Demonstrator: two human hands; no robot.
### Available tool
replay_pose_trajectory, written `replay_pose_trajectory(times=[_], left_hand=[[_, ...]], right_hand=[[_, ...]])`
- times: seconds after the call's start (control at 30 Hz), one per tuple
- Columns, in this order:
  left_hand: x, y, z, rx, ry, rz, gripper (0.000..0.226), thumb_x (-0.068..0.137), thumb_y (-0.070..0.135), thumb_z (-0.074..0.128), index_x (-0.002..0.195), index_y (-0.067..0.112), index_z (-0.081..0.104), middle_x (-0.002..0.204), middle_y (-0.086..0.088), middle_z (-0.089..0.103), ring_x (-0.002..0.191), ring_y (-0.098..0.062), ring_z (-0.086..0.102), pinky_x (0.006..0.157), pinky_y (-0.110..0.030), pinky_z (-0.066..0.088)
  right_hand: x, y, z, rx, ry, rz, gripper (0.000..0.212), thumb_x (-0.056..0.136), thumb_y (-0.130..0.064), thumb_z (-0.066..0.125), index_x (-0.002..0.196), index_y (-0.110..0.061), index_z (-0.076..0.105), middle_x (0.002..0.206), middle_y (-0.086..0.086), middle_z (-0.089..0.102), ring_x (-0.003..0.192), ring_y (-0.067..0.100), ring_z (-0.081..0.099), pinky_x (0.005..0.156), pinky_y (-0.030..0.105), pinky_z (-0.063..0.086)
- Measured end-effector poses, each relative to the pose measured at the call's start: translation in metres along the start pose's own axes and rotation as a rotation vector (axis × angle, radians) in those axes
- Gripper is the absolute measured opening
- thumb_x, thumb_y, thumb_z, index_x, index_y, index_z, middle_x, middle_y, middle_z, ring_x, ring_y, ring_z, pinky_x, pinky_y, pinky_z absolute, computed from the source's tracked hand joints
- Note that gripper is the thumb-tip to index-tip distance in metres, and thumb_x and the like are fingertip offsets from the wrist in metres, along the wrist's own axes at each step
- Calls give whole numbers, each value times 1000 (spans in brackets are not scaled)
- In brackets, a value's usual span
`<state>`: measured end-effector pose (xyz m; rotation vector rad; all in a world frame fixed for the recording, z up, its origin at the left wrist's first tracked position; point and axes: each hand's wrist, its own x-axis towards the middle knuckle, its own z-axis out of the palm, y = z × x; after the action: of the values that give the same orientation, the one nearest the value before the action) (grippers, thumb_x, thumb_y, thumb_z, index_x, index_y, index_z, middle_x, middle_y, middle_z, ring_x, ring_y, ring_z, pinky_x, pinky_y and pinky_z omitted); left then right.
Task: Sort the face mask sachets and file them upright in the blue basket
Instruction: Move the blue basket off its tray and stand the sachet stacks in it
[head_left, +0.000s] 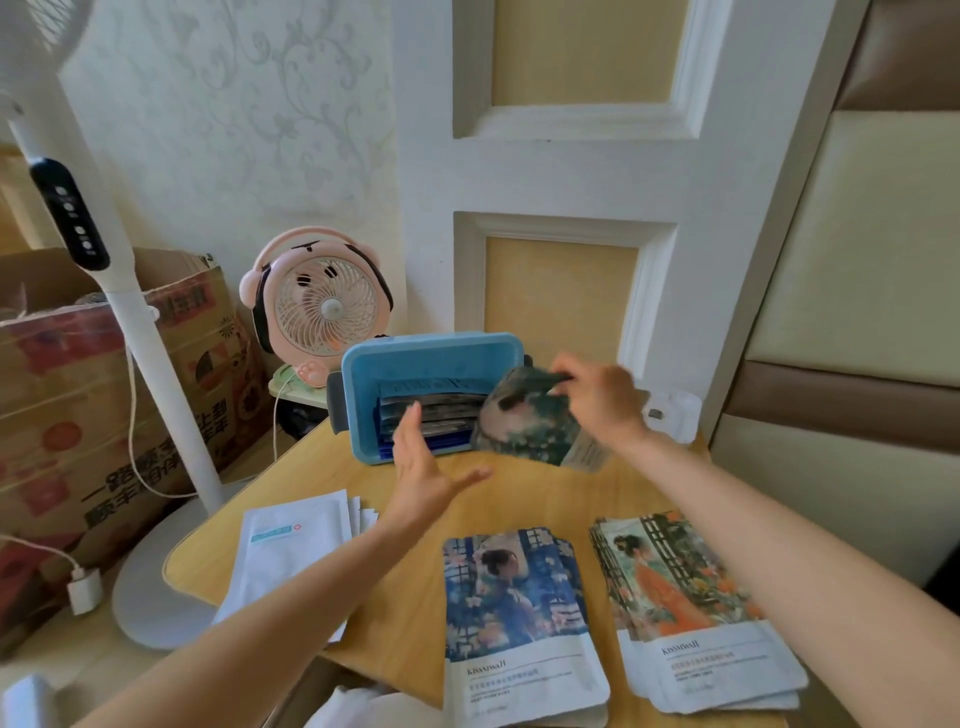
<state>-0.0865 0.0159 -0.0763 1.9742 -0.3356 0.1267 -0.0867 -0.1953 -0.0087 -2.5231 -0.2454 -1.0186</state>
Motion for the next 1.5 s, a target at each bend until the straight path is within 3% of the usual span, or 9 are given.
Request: replay_pose_trajectory(times=[0.1, 0.2, 0.27, 0.43, 0.7, 0.8, 0.97, 1.2, 1.5], left_hand=[[14, -1, -6, -176, -83, -70, 84, 70, 14, 80, 138, 16, 32, 133, 3, 47, 126, -12, 42, 102, -27, 38], [11, -8, -5, -228, -168, -141, 30, 81, 5, 67, 110, 10, 58, 100, -1, 66, 96, -17, 63, 67, -11, 49], [11, -12, -2, -276, -168, -164, 22, 86, 1, 60, 106, 11, 60, 95, 1, 67, 85, -7, 62, 59, -6, 47], [17, -15, 6, -367, -186, -303, 32, 87, 2, 58, 116, 14, 53, 104, 0, 63, 96, -12, 57, 83, -24, 41], [29, -13, 10, -430, -157, -327, 32, 89, 2, 55, 120, 11, 50, 107, -2, 63, 98, -13, 58, 95, -33, 40], [32, -25, 3, -141, -216, -310, 37, 82, 19, 69, 114, 18, 50, 110, -1, 59, 103, -17, 54, 100, -39, 42], [33, -25, 2, 307, -102, -134, 35, 86, 19, 65, 117, 12, 52, 114, -3, 60, 110, -23, 54, 92, -36, 46], [26, -29, 1, 196, -96, -144, 34, 86, 7, 63, 118, 9, 53, 109, -6, 65, 77, -16, 62, 58, -22, 55], [30, -35, 3, 219, -166, -179, 36, 87, 5, 60, 121, 6, 47, 111, -13, 63, 87, -24, 66, 69, -32, 59]], right_hand=[[-5, -23, 23, -41, -383, -165, 10, 92, -13, 53, 89, -15, 62, 72, -2, 59, 63, 17, 56, 59, 28, 45], [-5, -18, 33, -88, -690, -41, 9, 85, -33, 63, 91, -29, 58, 86, -5, 63, 78, 16, 57, 67, 29, 46], [-2, 2, 26, -84, -757, 97, 20, 77, -40, 70, 87, -32, 55, 91, -5, 64, 85, 15, 57, 69, 29, 46], [-17, 51, 7, 381, -771, 566, 41, 77, -16, 73, 115, -16, 56, 112, -1, 63, 102, 18, 59, 81, 27, 50], [-31, 44, 35, 488, -453, 605, 52, 67, 1, 78, 114, -8, 58, 119, 8, 63, 116, 21, 54, 97, 35, 43], [-33, 43, 35, 403, -548, 579, 55, 69, -3, 78, 119, -11, 55, 122, 6, 62, 113, 20, 57, 82, 27, 50], [-40, 38, 41, 349, -504, 580, 30, 80, -5, 69, 109, -8, 59, 84, -2, 66, 58, 11, 58, 49, 18, 48], [-48, 42, 47, 346, -447, 580, 35, 80, -7, 69, 114, -10, 59, 107, 6, 67, 75, 10, 58, 57, 18, 44], [-51, 43, 52, 286, -489, 596, 29, 83, -9, 68, 111, -8, 60, 111, 8, 67, 92, 20, 65, 77, 28, 54]])
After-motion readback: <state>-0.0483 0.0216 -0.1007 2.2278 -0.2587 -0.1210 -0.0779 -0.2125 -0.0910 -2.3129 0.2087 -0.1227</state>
